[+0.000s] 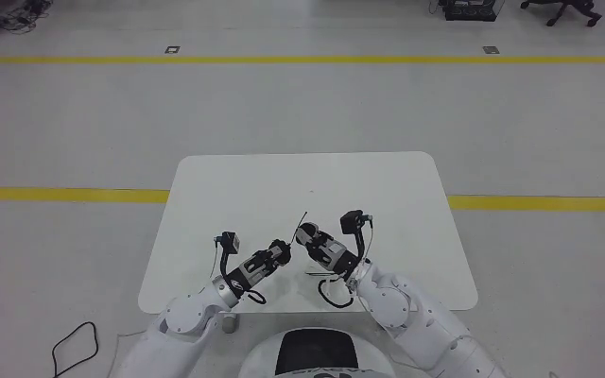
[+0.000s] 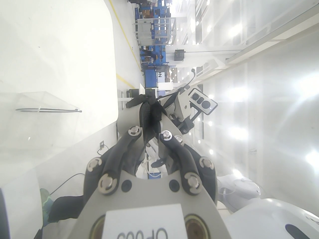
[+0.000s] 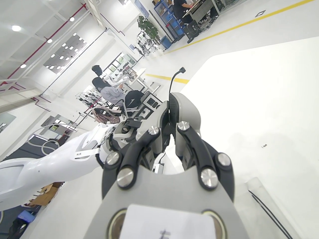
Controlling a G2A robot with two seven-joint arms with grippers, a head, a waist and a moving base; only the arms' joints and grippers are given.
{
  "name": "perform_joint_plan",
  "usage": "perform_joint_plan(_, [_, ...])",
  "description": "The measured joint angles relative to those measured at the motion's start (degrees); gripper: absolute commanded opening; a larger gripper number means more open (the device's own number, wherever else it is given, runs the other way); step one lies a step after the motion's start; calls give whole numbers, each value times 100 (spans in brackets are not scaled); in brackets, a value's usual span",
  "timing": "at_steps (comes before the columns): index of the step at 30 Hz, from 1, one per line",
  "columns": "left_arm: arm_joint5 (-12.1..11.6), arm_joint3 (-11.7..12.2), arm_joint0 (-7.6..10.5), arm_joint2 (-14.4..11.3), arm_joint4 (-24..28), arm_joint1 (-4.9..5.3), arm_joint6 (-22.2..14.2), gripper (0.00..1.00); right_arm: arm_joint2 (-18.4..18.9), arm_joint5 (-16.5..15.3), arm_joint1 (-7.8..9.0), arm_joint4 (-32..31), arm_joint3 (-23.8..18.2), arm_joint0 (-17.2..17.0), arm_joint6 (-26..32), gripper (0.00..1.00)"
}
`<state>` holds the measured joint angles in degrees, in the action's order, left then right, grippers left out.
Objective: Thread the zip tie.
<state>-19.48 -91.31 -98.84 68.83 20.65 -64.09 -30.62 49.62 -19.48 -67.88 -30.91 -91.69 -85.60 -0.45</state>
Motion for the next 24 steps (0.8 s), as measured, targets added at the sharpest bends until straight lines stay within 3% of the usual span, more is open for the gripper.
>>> perform_joint_plan(24, [0,0,0,0,0,0,0,0,3,0,-42,-12,19,18,139,0])
